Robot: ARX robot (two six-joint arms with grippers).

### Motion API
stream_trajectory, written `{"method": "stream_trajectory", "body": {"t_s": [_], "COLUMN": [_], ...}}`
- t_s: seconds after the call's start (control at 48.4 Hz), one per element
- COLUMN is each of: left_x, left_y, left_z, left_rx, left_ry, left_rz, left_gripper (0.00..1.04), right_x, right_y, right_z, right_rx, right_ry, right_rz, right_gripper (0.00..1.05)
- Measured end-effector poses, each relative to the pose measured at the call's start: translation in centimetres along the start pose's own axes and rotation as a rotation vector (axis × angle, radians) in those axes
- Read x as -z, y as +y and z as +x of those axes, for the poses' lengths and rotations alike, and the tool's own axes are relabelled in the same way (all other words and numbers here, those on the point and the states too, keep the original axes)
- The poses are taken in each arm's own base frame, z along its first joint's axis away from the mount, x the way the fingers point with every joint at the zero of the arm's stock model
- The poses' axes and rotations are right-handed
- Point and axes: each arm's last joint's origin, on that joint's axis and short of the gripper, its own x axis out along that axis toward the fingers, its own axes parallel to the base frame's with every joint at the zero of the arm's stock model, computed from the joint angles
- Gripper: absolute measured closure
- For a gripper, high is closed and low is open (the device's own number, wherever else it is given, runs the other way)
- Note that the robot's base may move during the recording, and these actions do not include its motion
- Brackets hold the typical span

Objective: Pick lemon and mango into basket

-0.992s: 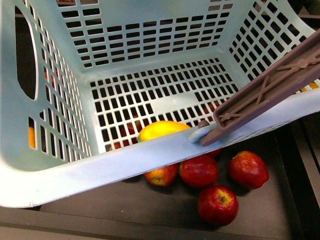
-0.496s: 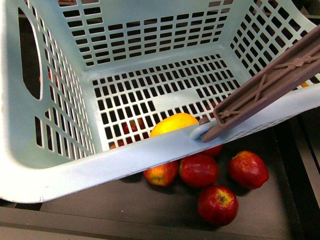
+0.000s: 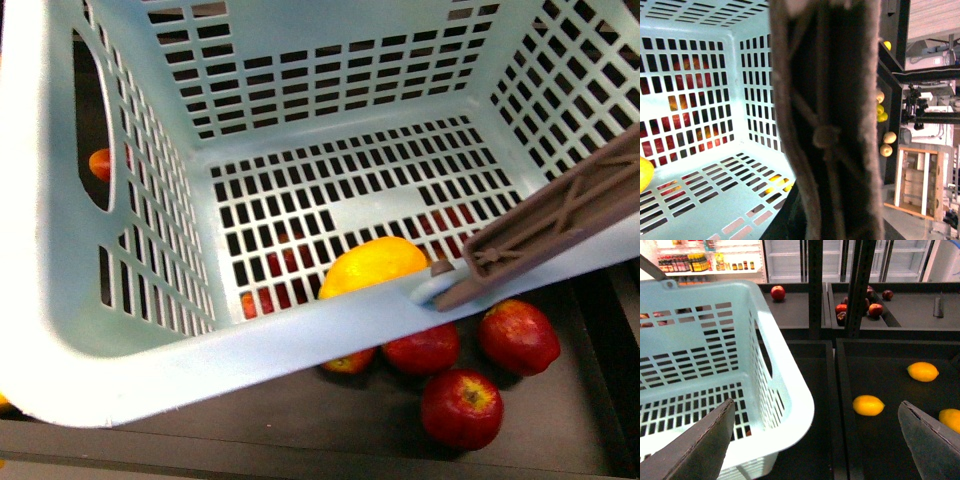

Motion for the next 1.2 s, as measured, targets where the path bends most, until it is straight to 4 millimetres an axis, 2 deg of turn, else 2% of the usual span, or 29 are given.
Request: {"method": "stream_trajectory", "body": {"t_s": [1.199], "left_x": [-0.34], "left_y": [0.19], "left_z": [-0.05], "left_rx": [-0.008], "left_ry": [-0.016], "left_rz": [-0.005], "left_gripper": [1.00], "right_x": [0.06], "right_y": [0.04], "right_z": [-0.02], "right_rx": [-0.005], "right_ry": [0.002], "right_rz": [0.000], "right_gripper": [0.09]}}
